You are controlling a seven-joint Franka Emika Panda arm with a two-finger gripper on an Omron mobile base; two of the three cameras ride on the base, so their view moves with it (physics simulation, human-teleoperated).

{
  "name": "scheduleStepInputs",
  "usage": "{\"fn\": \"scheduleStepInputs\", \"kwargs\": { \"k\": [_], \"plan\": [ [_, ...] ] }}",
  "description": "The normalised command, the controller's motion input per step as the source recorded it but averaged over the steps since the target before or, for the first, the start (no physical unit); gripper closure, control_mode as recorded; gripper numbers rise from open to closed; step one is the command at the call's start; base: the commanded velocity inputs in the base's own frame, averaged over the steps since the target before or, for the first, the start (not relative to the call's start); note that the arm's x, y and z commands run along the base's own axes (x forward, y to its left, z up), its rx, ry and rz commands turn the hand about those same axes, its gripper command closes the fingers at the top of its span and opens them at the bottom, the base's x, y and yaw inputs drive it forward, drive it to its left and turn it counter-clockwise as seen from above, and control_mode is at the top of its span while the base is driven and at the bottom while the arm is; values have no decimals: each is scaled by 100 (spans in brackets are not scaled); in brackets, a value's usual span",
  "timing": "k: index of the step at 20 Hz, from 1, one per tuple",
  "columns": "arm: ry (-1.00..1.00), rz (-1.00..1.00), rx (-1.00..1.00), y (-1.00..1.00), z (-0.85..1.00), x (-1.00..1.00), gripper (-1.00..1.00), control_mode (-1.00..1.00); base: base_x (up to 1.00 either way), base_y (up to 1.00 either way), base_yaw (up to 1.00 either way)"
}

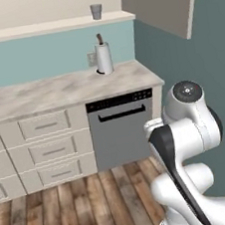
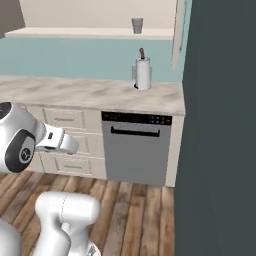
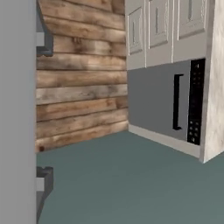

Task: There is a bowl on the dining counter. Grab a lemon wedge from the fridge and place it in the bowl. Then get the liquor bottle and glass cup from the cabinet and place them next to the bowl.

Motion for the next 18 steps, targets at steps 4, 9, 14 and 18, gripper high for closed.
{"fn": "scheduleStepInputs", "kwargs": {
  "k": [4,9,14,18],
  "plan": [
    [0,0,0,0,0,0,-100,100,100,35,-11],
    [0,0,0,0,0,0,-100,100,100,57,-12],
    [0,0,0,0,0,0,-100,100,100,54,-7],
    [0,0,0,0,0,0,-100,100,100,20,-3]
  ]
}}
